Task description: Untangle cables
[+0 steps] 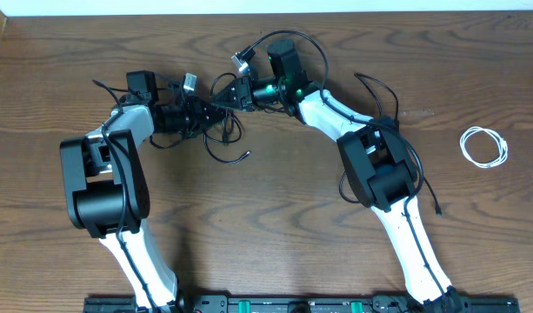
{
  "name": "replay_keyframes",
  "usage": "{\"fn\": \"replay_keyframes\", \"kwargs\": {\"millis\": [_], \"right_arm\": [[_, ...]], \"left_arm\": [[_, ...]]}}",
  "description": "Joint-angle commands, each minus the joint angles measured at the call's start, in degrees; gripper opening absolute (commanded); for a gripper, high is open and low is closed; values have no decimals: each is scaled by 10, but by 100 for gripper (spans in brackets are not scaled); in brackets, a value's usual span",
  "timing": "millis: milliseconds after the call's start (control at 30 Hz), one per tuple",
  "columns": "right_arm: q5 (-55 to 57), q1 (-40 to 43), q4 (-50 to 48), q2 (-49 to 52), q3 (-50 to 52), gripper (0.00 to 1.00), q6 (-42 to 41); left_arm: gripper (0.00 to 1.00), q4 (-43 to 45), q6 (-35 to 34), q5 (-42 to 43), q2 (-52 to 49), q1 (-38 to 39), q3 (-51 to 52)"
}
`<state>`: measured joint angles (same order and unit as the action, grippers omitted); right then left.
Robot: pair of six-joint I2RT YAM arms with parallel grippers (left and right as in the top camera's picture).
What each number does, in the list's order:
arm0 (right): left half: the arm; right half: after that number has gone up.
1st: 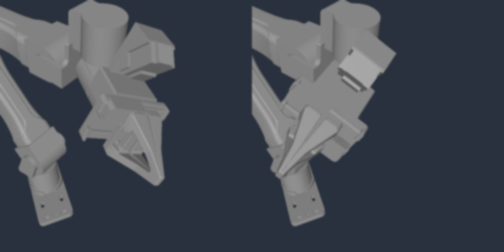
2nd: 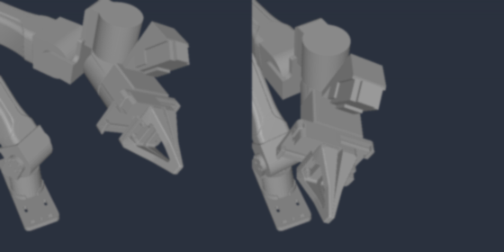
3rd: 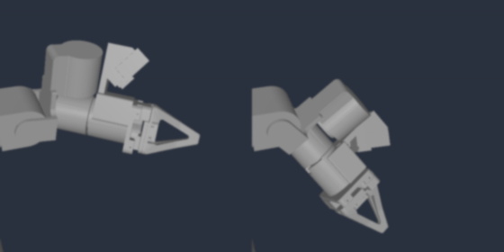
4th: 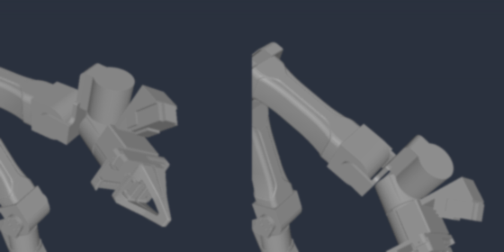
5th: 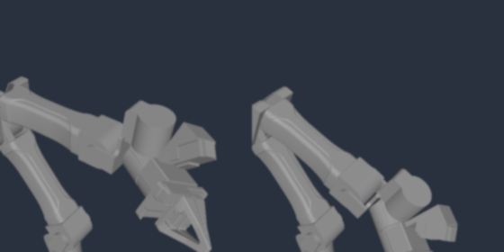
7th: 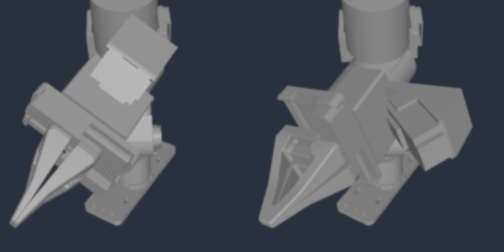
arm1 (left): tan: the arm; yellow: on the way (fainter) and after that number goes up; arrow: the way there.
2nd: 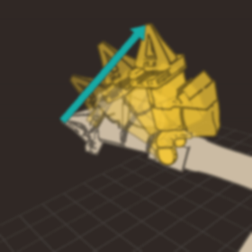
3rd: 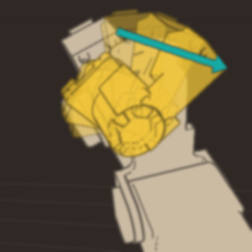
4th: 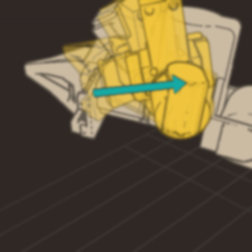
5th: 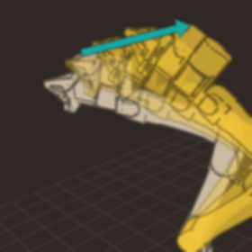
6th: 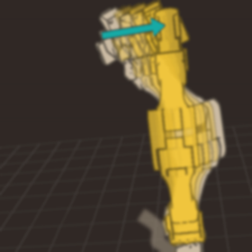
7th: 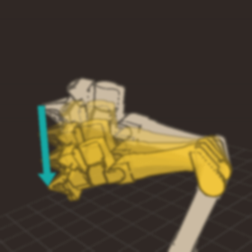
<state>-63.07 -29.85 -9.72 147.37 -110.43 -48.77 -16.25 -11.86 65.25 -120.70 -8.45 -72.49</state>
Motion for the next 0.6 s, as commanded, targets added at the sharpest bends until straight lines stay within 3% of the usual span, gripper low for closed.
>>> {"fn": "replay_keyframes", "kwargs": {"millis": [0, 133, 333, 433, 567], "right_arm": [[-15, 10, -1, -15, 4, 24, 6], [-21, 21, -1, -15, 4, 1, 4], [-25, 22, -1, -15, 4, 1, -1], [-29, 23, -2, -15, 4, 1, -50], [-62, 30, -76, -15, 4, 1, -64]], "left_arm": [[8, 1, 2, 12, -5, 3, 3], [8, 1, 2, 12, -5, 3, 3], [8, 1, 2, 11, -5, 3, 3], [8, 1, 2, 11, -5, 3, 3], [8, 1, 2, 12, -5, 3, 3]]}}
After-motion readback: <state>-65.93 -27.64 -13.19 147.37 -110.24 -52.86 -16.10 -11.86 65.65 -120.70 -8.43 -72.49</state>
